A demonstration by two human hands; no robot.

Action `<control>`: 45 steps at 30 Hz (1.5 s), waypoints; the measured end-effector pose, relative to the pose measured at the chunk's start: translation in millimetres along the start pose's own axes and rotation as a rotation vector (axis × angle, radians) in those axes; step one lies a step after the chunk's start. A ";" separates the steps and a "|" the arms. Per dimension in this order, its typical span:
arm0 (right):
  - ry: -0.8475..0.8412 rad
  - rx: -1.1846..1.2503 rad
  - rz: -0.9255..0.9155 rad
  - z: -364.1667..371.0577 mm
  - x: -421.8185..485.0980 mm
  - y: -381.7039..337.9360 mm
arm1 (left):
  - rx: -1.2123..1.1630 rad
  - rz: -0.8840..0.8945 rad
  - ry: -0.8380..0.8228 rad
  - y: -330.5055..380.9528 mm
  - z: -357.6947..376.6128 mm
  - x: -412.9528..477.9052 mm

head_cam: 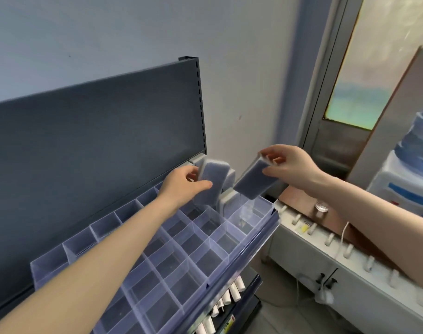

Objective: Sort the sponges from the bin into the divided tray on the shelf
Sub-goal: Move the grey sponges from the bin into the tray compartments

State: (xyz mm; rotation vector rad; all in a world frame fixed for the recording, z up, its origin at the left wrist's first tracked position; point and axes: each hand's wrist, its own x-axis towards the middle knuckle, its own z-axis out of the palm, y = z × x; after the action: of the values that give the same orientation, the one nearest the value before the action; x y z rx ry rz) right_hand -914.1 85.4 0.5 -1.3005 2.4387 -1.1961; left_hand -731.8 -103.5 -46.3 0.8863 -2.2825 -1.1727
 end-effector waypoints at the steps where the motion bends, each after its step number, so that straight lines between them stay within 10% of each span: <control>1: -0.026 -0.022 -0.008 -2.1 6.0 5.7 | -0.007 -0.011 -0.004 0.9 3.2 3.0; 20: -0.660 -0.127 -0.483 -5.3 87.0 71.5 | -0.056 -0.325 0.114 46.5 65.4 -37.5; 45: -0.667 -0.297 -0.734 22.7 77.8 101.7 | 0.386 -0.328 0.131 39.6 129.4 -45.4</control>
State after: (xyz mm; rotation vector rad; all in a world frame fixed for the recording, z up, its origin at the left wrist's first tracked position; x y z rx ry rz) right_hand -1017.7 46.0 -67.2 -2.3272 1.7200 -0.3384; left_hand -793.3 18.1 -88.8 1.4805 -2.3518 -0.7701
